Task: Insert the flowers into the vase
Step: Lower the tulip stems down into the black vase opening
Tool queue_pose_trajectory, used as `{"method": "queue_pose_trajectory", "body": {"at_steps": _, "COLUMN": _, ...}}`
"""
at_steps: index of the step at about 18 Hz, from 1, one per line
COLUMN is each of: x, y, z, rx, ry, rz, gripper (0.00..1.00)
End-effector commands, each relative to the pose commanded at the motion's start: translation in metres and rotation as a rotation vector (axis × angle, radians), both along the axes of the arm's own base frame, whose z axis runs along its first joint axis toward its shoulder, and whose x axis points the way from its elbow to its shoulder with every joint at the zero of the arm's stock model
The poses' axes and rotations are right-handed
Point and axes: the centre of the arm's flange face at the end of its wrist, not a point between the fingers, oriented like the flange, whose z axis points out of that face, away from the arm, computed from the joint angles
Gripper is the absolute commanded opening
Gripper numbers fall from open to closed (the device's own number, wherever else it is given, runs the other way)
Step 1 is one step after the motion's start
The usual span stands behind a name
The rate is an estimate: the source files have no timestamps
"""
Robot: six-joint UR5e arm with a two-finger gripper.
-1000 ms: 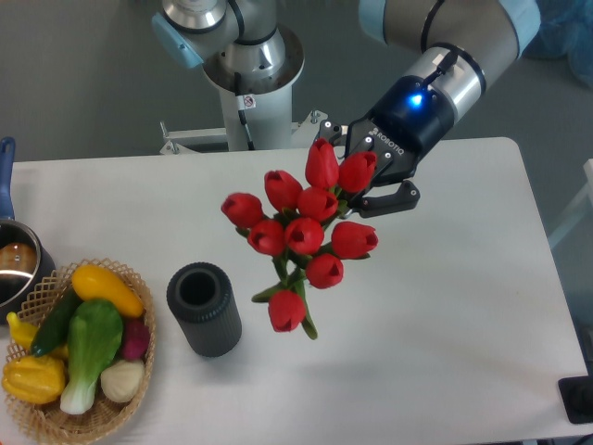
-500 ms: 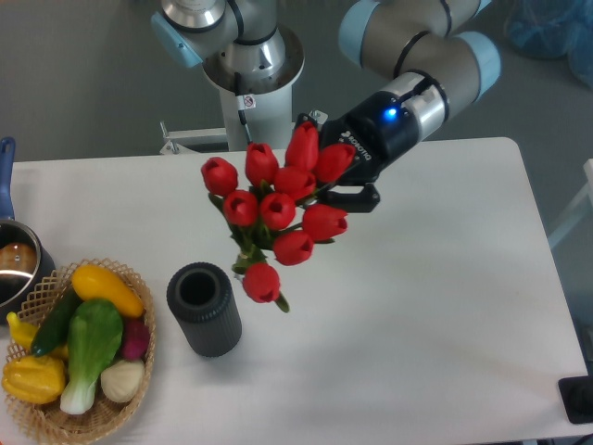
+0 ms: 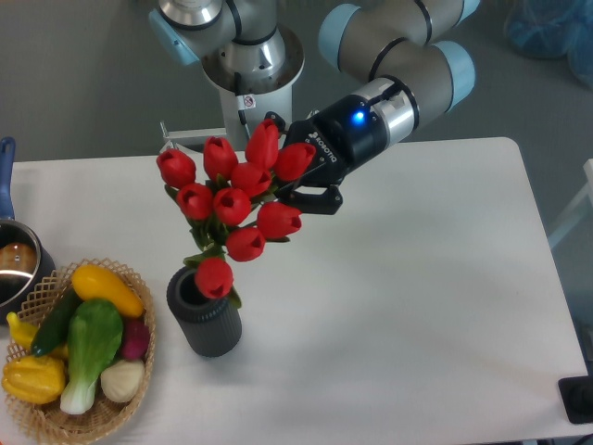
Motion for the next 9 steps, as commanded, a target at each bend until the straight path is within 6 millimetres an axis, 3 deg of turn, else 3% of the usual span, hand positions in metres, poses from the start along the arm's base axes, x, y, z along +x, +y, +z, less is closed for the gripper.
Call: {"method": "queue_pose_trajectory", "body": {"at_steps": 9, "x": 0.008, "y": 0.017, "z": -0.021, "rx": -0.020, "ry": 0.013, "rz": -0.029, "gripper": 0.09}}
